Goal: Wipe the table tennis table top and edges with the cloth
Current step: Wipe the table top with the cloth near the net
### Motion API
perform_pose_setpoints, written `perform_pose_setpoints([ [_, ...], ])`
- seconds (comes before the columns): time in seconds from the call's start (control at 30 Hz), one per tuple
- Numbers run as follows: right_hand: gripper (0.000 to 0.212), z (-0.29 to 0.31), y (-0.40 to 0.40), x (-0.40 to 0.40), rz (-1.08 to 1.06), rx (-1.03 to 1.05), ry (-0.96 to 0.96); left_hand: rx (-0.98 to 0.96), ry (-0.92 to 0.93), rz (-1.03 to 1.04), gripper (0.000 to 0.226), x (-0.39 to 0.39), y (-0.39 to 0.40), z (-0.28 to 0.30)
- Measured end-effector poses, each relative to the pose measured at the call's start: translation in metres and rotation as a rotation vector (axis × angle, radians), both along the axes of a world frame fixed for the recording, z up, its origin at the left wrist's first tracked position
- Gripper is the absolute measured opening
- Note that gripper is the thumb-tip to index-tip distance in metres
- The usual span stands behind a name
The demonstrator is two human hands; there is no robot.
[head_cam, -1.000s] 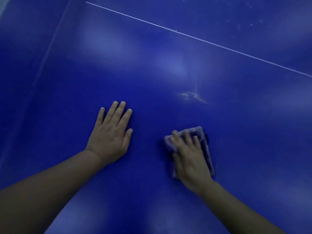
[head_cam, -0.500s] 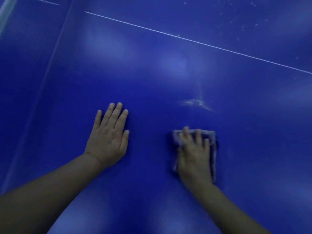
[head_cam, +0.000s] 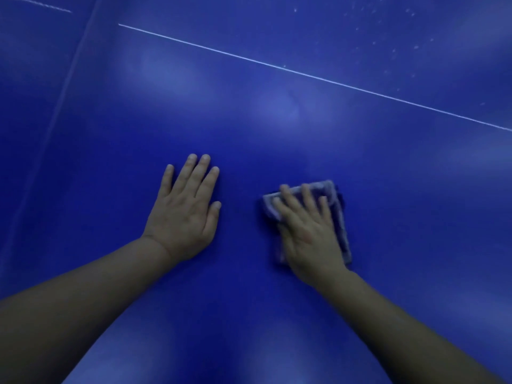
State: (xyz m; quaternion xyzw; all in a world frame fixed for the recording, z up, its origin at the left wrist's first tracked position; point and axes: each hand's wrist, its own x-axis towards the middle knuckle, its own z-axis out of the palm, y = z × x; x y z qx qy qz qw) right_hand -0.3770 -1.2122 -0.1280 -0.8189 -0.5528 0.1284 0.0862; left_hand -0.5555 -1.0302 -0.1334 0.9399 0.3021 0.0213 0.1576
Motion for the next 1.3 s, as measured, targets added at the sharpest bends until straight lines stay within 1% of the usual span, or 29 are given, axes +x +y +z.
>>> perform_pose_setpoints([
  [0.03,0.050,0.000,-0.002,0.018,-0.098,-0.002,0.001,0.001,0.002,-0.004,0.064,0.005,0.003,0.000],
  [0.1,0.051,0.001,0.021,0.055,-0.376,-0.006,0.006,-0.002,0.004,-0.005,0.065,0.015,0.008,0.002],
  [0.17,0.047,0.004,0.070,0.090,-0.644,0.057,0.051,-0.004,0.006,-0.005,0.066,0.022,0.013,0.003],
  [0.2,0.046,0.005,0.097,0.104,-0.718,0.087,0.062,-0.006,0.007,-0.005,0.066,0.024,0.014,0.004],
  [0.23,0.045,0.005,0.124,0.111,-0.711,0.089,0.039,-0.005,0.010,-0.005,0.066,0.026,0.015,0.004],
  [0.27,0.046,0.004,0.149,0.112,-0.643,0.070,0.010,0.001,0.010,-0.003,0.066,0.027,0.016,0.004],
  [0.33,0.046,0.001,0.176,0.088,-0.383,0.041,-0.041,0.014,0.007,0.004,0.066,0.031,0.018,0.004],
  [0.37,0.046,-0.001,0.172,0.068,-0.259,0.041,-0.054,0.016,0.003,0.009,0.066,0.034,0.020,0.004],
  [0.43,0.048,0.000,0.134,0.030,-0.075,0.039,-0.044,0.017,-0.004,0.019,0.066,0.037,0.023,0.002],
  [0.5,0.051,0.001,0.085,0.019,-0.009,0.027,0.005,0.012,-0.005,0.017,0.066,0.041,0.027,-0.001],
  [0.57,0.050,0.001,0.059,0.044,-0.085,0.021,-0.014,0.002,-0.004,0.014,0.066,0.046,0.029,-0.004],
  [0.6,0.049,0.001,0.061,0.065,-0.193,0.021,-0.029,0.003,-0.002,0.015,0.066,0.047,0.029,-0.005],
  [0.7,0.047,0.003,0.116,0.123,-0.565,0.012,-0.022,0.016,0.010,0.018,0.065,0.049,0.027,-0.005],
  [0.77,0.045,0.003,0.168,0.146,-0.684,0.046,-0.004,0.016,0.015,0.024,0.066,0.050,0.025,-0.005],
  [0.8,0.045,0.003,0.193,0.147,-0.680,0.063,-0.010,0.019,0.016,0.026,0.065,0.050,0.024,-0.005],
  [0.83,0.046,0.000,0.215,0.140,-0.626,0.065,-0.036,0.024,0.018,0.029,0.065,0.050,0.023,-0.005],
  [0.9,0.047,-0.003,0.235,0.109,-0.401,0.070,-0.095,0.039,0.019,0.029,0.065,0.052,0.023,-0.006],
  [0.97,0.047,-0.002,0.215,0.076,-0.189,0.063,-0.082,0.058,0.017,0.019,0.064,0.052,0.024,-0.007],
  [1.03,0.047,-0.002,0.169,0.069,-0.105,0.066,-0.047,0.065,0.016,0.015,0.064,0.052,0.025,-0.007],
  [1.1,0.051,-0.002,0.125,0.087,-0.167,0.058,-0.040,0.073,0.011,0.011,0.064,0.051,0.026,-0.007],
  [1.17,0.051,-0.002,0.110,0.128,-0.367,0.012,-0.066,0.068,0.013,0.004,0.063,0.050,0.026,-0.007],
  [1.27,0.046,0.000,0.148,0.179,-0.685,0.014,-0.039,0.061,0.022,0.010,0.063,0.049,0.026,-0.006],
  [1.3,0.046,0.000,0.165,0.183,-0.708,0.026,-0.039,0.057,0.024,0.008,0.063,0.050,0.024,-0.005],
])
